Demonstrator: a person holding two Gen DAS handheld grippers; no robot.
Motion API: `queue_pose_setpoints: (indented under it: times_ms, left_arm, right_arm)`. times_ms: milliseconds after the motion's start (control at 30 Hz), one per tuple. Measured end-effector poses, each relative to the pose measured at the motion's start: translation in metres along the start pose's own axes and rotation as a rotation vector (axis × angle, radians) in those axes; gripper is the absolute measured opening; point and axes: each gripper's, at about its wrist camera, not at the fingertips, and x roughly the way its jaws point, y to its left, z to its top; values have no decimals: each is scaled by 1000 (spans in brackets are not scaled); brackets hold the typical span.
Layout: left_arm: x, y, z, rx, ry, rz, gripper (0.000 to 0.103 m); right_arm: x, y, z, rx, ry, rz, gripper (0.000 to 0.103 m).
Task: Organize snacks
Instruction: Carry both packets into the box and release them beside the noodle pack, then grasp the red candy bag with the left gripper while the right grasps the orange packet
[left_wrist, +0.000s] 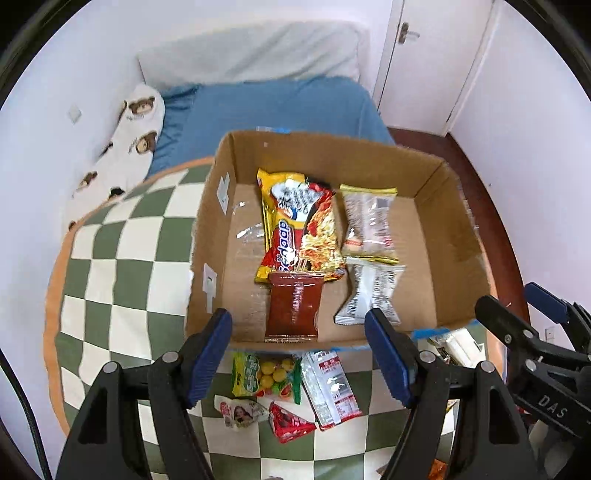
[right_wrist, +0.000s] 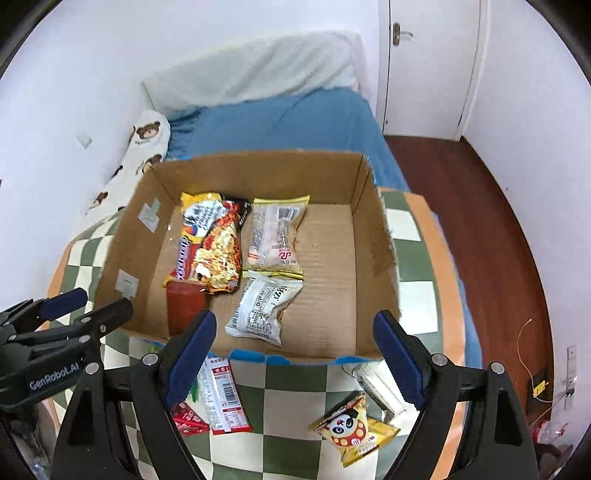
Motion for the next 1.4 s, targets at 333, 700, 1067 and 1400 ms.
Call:
queue_pose_setpoints:
  times_ms: [333, 700, 1067, 1400]
  left_arm:
    - [-56, -10, -30, 10, -98, -24, 73]
    - [-19, -4, -114, 18, 96, -22, 73]
    - [86, 38, -211, -112, 418, 17, 73]
    - [112, 89, -184, -529, 456, -161, 73]
  right_arm:
    - [-69, 3, -25, 10, -110, -14, 97]
    - [-40, -16, -128, -2, 229, 21, 97]
    - [91, -15, -263, -188, 680, -30, 97]
    - [95, -30, -237, 40, 550, -44, 66]
